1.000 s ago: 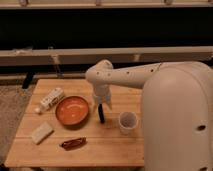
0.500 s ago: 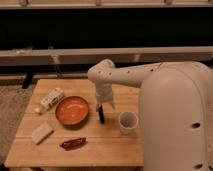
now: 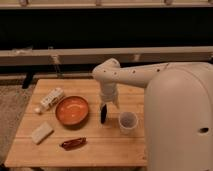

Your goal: Knock the eraser over

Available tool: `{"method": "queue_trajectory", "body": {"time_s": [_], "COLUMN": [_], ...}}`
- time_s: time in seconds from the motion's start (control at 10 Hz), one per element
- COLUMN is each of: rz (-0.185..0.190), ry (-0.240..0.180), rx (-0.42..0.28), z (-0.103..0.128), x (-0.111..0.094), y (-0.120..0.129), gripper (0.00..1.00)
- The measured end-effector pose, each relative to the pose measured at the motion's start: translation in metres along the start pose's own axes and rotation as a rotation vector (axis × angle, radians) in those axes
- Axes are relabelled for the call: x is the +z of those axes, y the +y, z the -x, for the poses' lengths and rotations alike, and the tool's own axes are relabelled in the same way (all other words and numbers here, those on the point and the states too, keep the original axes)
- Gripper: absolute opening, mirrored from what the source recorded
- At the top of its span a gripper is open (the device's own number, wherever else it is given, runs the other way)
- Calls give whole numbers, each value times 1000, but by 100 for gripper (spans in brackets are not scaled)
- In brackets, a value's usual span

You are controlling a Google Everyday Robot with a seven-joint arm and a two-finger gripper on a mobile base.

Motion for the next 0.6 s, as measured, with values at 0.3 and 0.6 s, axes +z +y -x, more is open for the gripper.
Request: {"method": "queue_trajectory", "body": {"time_s": [0.3, 0.6], "rz": [-6, -5], "ry": [-8, -11], "rx": [12, 8], "z": [-2, -4], "x": [-1, -2], "y": [-4, -5], "gripper": [65, 65]}}
